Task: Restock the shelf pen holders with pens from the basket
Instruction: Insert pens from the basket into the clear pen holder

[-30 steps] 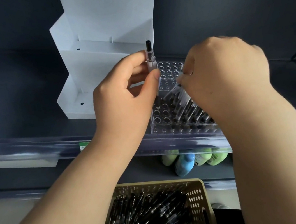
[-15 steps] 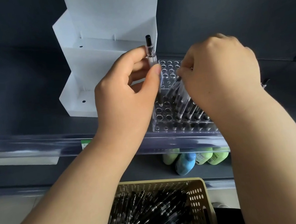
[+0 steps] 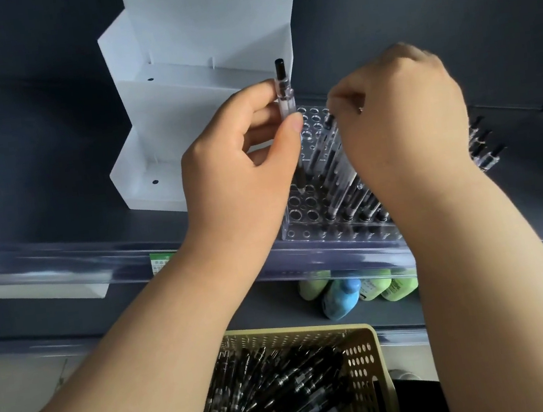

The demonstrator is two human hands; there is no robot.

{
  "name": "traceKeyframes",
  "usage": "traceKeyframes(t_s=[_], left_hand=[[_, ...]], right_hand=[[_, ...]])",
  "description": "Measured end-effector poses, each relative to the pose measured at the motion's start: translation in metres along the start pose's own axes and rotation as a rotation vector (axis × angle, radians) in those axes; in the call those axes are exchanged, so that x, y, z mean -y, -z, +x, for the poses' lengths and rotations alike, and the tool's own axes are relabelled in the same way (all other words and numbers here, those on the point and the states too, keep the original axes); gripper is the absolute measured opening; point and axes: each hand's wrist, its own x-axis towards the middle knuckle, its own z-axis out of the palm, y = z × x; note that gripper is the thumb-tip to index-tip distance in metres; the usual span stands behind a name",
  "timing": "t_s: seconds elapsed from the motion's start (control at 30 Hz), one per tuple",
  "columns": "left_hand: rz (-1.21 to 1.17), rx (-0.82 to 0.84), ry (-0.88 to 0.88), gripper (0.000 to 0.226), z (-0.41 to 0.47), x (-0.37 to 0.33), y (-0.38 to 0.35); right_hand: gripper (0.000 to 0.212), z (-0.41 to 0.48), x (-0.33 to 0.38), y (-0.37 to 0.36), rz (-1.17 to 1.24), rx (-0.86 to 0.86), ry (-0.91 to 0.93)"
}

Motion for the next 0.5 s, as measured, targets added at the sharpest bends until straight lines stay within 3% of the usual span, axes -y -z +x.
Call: traceKeyframes(t_s=[0.5], left_hand=[[0.009, 0.05, -0.012, 0.029, 0.012, 0.004, -0.011]], right_hand=[[0.025, 0.002, -0.007, -0.002, 0.156, 0.024, 0.042]])
